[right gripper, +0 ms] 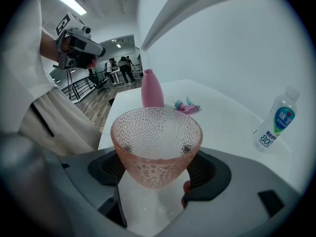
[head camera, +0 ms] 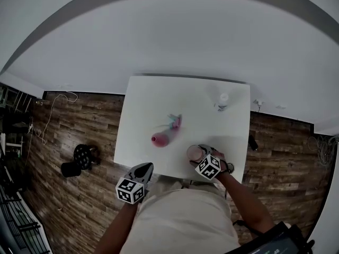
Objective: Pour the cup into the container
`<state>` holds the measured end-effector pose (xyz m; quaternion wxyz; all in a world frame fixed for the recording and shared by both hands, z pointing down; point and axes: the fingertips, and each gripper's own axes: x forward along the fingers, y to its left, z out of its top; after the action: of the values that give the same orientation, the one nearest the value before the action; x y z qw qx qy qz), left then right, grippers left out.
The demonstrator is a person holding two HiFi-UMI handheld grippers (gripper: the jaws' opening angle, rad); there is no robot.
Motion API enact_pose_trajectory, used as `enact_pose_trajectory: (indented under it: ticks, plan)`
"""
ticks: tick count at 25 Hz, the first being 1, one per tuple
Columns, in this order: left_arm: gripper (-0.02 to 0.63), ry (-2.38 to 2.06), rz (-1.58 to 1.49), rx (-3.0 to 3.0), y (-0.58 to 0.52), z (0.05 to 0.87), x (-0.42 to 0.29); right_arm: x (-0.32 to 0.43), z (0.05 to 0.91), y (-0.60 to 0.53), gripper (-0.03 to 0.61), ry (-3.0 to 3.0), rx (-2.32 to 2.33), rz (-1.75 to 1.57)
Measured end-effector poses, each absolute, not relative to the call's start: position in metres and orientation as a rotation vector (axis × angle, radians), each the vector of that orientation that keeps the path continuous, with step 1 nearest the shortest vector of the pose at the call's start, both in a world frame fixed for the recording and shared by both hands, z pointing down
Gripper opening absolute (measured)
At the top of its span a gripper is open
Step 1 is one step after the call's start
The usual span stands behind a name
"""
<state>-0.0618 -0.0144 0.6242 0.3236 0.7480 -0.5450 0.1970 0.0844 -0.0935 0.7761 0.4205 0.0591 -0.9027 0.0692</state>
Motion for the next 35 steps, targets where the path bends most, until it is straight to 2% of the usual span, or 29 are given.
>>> enact_pose_trajectory:
  ticks: [29, 35]
  plan:
    - [0.011, -1.369, 0.543, 1.958, -0.011, 0.640, -0.057, 0.098, 0.801, -0.098, 0.368, -2.295, 0.302, 0.125]
    - [0.011, -1.361, 0.535, 1.963, -0.011, 0.638, -0.055, 0.100, 0.805, -0.090, 0.384, -2.276, 0.288, 0.213]
